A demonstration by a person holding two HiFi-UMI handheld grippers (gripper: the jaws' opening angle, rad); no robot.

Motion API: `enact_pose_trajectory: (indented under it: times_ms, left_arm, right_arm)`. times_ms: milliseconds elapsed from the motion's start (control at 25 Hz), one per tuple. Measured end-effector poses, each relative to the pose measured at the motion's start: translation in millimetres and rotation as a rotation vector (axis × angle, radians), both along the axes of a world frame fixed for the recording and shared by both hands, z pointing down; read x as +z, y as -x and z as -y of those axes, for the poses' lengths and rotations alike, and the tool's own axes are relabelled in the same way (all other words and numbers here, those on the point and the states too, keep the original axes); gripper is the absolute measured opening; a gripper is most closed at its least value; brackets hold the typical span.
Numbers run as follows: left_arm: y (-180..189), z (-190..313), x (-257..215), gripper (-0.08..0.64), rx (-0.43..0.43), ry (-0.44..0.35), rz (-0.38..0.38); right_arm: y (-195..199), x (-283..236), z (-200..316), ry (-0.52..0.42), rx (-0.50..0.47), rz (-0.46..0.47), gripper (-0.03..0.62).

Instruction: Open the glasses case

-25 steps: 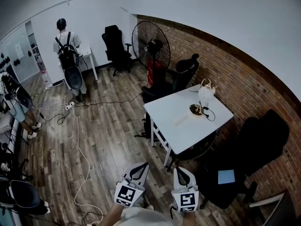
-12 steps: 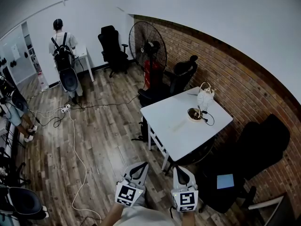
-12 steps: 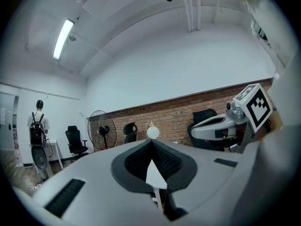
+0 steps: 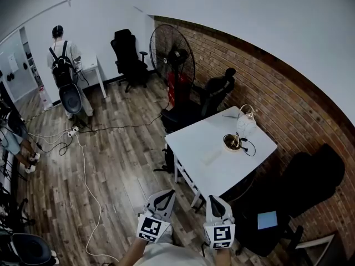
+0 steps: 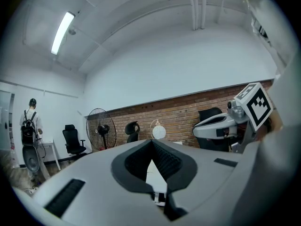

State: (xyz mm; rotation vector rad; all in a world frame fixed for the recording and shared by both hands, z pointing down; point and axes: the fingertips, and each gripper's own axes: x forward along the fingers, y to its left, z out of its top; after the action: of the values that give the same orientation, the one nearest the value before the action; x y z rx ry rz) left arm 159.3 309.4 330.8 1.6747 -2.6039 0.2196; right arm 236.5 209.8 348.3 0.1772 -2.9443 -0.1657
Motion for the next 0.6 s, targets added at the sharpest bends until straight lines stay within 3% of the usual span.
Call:
enact_pose_trajectory:
  times_ms: [440, 600]
  left_arm:
    - [75, 26, -2, 0.002, 0.041, -0.012, -0.008]
    - [97, 32, 1, 0.002, 0.063, -0.01, -0.014]
  right_arm:
    - [75, -6, 17, -0.038, 0.011, 0.025, 0.006]
    - [95, 0, 21, -0.012, 0.04, -0.01, 0.006]
